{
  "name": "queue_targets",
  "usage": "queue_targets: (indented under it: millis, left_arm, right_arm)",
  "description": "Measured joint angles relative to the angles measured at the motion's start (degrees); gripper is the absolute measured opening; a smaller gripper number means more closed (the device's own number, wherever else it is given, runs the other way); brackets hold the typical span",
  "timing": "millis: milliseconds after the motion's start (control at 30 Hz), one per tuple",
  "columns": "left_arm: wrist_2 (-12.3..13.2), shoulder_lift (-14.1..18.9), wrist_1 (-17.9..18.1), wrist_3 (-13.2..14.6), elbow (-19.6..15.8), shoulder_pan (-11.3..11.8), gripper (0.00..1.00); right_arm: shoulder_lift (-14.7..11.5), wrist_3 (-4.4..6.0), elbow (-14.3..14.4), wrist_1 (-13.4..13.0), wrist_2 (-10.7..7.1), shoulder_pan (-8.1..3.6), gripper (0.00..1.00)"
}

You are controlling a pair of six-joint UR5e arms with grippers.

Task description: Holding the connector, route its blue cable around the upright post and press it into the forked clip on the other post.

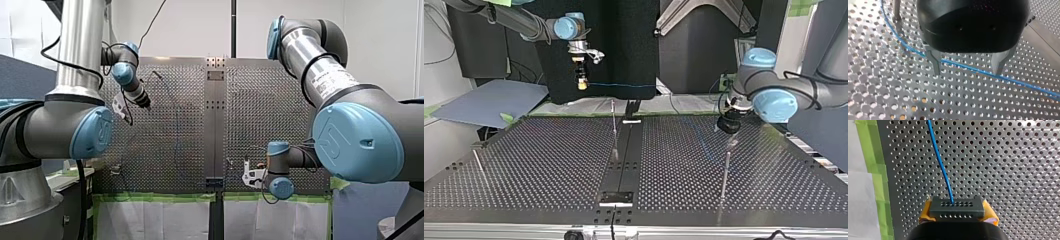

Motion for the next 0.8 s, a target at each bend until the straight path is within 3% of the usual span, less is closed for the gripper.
queue_targets:
  millis: [467,800]
  left_arm:
    - [-4.42,5.04,2.05,-0.35,-0.1,1.78,1.0]
    - [-6.65,8.14,0.64,4.24,-0.19,1.68,1.0]
  right_arm:
    - [0.0,0.0,-0.04,-0.1,0.0,0.0,0.0]
    - [0.0,0.07,-0.05,0.02,-0.05,-0.54,0.0]
